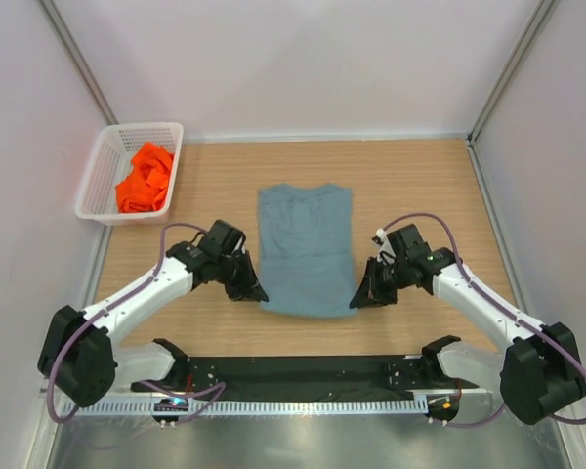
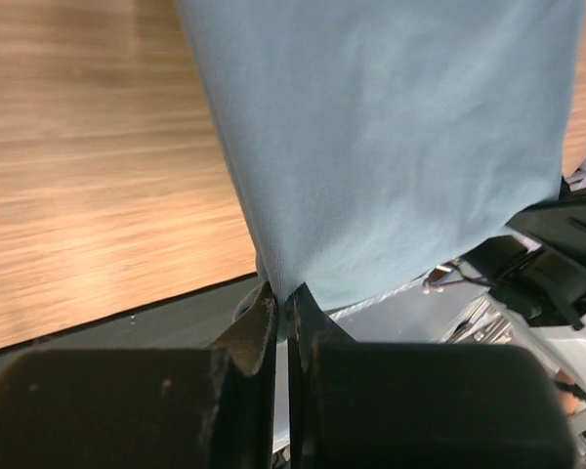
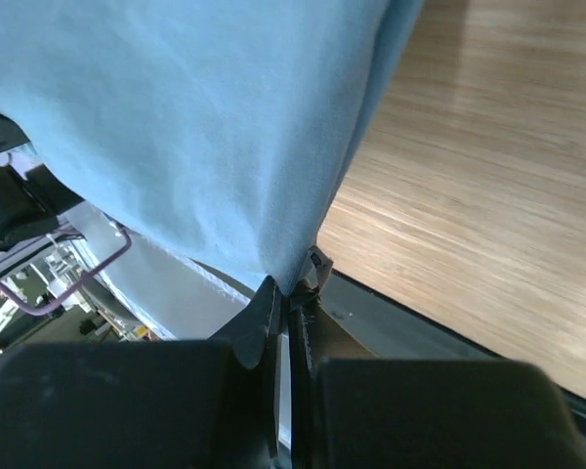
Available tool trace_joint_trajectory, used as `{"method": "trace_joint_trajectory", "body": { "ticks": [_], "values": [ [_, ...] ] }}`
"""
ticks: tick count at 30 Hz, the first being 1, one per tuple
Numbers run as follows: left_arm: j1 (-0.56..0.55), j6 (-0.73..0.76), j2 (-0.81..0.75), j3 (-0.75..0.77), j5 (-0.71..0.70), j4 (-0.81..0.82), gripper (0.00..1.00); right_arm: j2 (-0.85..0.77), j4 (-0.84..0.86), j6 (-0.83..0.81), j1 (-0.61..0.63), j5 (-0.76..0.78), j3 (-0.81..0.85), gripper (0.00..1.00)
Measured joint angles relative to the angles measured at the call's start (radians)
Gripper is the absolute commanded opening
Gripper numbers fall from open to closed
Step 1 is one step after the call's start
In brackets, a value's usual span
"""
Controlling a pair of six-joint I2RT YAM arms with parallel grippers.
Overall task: Fold and stack the t-shirts
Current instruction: Fold the tshirt
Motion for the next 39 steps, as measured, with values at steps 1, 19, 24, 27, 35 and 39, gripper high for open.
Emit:
{"method": "trace_joint_trajectory", "body": {
  "ticks": [1, 19, 24, 27, 35, 39],
  "values": [
    [0.001, 0.003, 0.019, 0.043, -0.007, -0.023, 0.00, 0.012, -0.017, -0.001, -0.002, 0.005, 0.030, 0.01],
    [0.250, 0.203, 0.470, 0.601, 0.056, -0.168, 0.00, 0.442, -0.055, -0.047, -0.117, -0.029, 0.513, 0.01],
    [0.282, 0.245, 0.599, 0.760, 0.090, -0.192, 0.00, 0.545, -0.058, -0.047, -0.151, -0.045, 0.635, 0.01],
    [0.288, 0.254, 0.657, 0.837, 0.102, -0.195, 0.00, 0.600, -0.061, -0.048, -0.169, -0.052, 0.700, 0.01],
    [0.291, 0.248, 0.796, 1.030, 0.129, -0.181, 0.00, 0.738, -0.069, -0.055, -0.210, -0.077, 0.842, 0.02],
    [0.297, 0.232, 0.870, 1.100, 0.141, -0.172, 0.00, 0.809, -0.068, -0.054, -0.224, -0.088, 0.908, 0.01]
  ]
}}
